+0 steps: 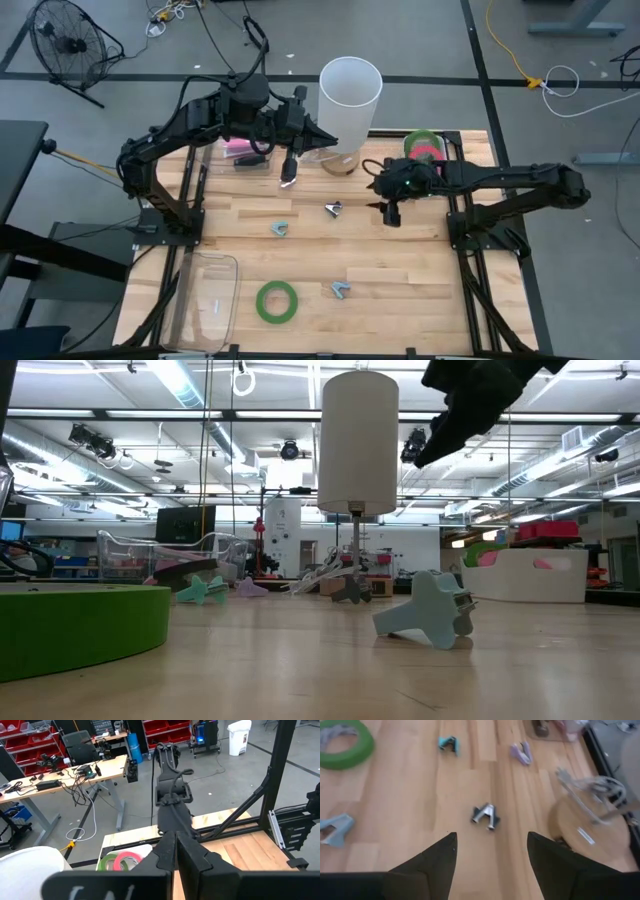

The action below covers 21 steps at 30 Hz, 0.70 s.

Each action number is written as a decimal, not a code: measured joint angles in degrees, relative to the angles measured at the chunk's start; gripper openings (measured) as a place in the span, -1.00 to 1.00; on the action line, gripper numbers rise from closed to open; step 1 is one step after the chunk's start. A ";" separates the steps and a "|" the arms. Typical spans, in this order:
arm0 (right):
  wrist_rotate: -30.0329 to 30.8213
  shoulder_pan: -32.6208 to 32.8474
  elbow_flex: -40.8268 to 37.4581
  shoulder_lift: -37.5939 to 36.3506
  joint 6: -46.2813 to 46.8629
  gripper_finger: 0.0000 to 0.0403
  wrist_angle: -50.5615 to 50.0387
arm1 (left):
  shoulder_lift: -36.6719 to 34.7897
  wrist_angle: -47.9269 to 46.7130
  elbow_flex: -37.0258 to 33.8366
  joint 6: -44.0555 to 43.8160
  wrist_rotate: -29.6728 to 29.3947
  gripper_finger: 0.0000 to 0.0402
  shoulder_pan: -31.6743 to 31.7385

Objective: Pick and place Stapler, Stapler remover, tape
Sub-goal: Put the green tape into the white bin

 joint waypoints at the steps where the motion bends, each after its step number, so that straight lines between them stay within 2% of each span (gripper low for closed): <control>1: -0.01 0.46 0.00 0.36 0.47 0.19 0.73 | 0.00 0.00 0.00 -0.03 0.00 -0.90 0.00; 21: 0.02 15.63 0.00 5.84 3.40 0.19 4.72 | 0.00 0.02 0.00 0.00 0.00 -0.90 -0.01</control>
